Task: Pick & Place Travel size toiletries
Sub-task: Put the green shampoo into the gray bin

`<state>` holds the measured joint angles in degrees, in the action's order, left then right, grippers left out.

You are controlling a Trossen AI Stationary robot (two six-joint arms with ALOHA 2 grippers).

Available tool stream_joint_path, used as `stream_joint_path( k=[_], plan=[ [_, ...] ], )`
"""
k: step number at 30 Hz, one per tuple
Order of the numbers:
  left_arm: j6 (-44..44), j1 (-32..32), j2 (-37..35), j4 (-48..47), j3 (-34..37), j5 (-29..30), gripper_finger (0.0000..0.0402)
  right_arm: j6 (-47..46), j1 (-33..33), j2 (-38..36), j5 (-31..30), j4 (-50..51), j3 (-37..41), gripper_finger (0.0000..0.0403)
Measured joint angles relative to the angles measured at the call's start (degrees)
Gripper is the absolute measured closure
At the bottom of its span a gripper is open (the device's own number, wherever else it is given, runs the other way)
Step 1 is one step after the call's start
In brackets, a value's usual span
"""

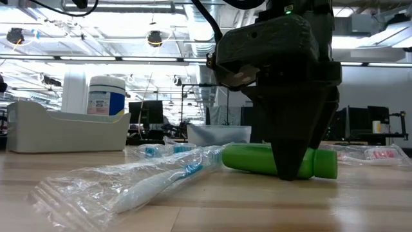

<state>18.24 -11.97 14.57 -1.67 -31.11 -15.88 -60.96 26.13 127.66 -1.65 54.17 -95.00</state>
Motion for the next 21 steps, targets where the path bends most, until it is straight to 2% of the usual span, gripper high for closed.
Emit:
stream_joint_path(
  k=[5,13,21],
  plan=[
    [-0.1,0.0,0.0,0.0,0.0,0.0,0.0147,-0.1,0.0,0.0,0.0,-0.1,0.0,0.0211],
    [-0.3,0.0,0.0,0.0,0.0,0.0,0.0147,0.5,0.0,0.0,-0.3,-0.2,0.0,0.0225],
    [-0.5,0.0,0.0,-0.1,0.0,1.5,0.0147,1.4,-0.4,0.0,-0.8,-0.3,0.0,0.0217]
  ],
)
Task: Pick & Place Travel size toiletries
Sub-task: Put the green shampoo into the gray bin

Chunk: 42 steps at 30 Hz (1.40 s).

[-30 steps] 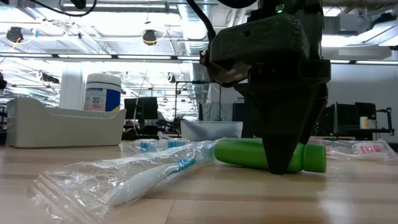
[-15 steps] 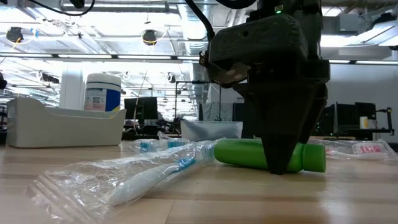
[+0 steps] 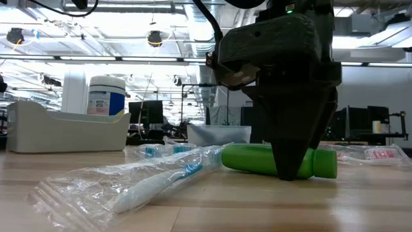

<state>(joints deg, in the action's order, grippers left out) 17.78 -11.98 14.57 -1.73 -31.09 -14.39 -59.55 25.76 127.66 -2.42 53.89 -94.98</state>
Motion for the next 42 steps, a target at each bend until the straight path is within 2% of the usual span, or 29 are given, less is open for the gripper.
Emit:
stream_joint_path(
  k=[11,17,24,33,38,42],
  plan=[
    [0.0,0.0,-1.0,0.0,0.0,0.9,0.0147,0.8,-0.1,0.0,-0.2,-0.1,0.0,0.022],
    [-1.0,0.0,-5.8,-0.5,0.0,2.0,0.0147,0.9,-0.4,0.0,-0.2,-0.2,0.0,0.0207],
    [-1.0,0.0,-12.2,-4.1,0.0,5.0,0.0147,2.2,-1.1,0.0,0.1,-0.3,0.0,0.0219],
    [-2.1,0.0,-14.5,-8.3,0.2,5.5,0.0147,3.9,-1.7,0.0,0.2,-0.4,0.0,0.0218],
    [-2.3,0.0,-14.5,-7.8,5.0,6.6,0.0147,4.2,-1.9,0.0,0.3,-0.3,0.0,0.0219],
    [0.4,0.0,-14.5,-1.3,12.7,7.1,0.0147,4.5,-2.0,0.0,1.0,-0.3,0.0,0.0225]
  ],
)
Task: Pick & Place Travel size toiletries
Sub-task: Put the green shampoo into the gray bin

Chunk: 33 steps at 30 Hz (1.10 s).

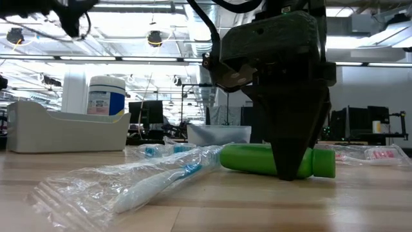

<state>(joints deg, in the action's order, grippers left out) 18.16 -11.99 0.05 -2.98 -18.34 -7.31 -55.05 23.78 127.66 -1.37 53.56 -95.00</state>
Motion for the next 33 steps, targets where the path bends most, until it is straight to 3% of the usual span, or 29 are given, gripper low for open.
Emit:
stream_joint_path(
  k=[11,23,33],
  plan=[
    [5.2,0.0,-0.1,12.7,12.4,0.0,0.0147,-0.7,0.2,0.0,1.0,0.2,0.0,0.023],
    [8.8,0.0,-0.1,17.5,18.0,0.8,0.0147,-0.6,0.2,0.0,1.4,0.2,-0.1,0.0232],
    [9.5,0.0,0.3,19.0,18.0,2.5,0.0147,1.4,0.0,-0.5,1.6,0.3,0.0,0.0231]
  ],
)
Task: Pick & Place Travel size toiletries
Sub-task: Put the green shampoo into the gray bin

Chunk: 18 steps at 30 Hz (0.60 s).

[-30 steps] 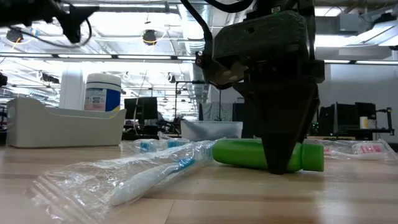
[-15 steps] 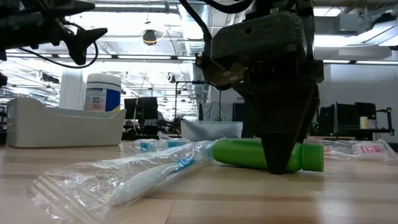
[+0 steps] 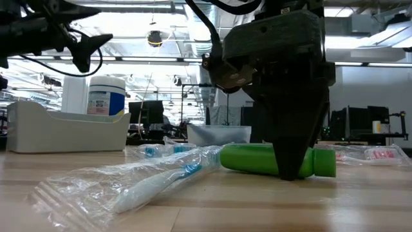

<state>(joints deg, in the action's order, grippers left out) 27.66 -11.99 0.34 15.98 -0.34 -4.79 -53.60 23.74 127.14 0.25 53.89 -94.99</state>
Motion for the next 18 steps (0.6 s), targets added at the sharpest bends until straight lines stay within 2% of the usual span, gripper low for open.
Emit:
stream_joint_path(
  k=[9,18],
  plan=[
    [3.5,0.0,0.0,12.8,0.0,2.2,0.0147,3.1,-1.3,-1.7,-1.4,-1.2,0.0,0.0237],
    [9.1,0.0,0.0,14.8,0.0,2.3,0.0147,4.6,-2.4,-3.5,-2.4,-2.3,0.0,0.0236]
  ],
)
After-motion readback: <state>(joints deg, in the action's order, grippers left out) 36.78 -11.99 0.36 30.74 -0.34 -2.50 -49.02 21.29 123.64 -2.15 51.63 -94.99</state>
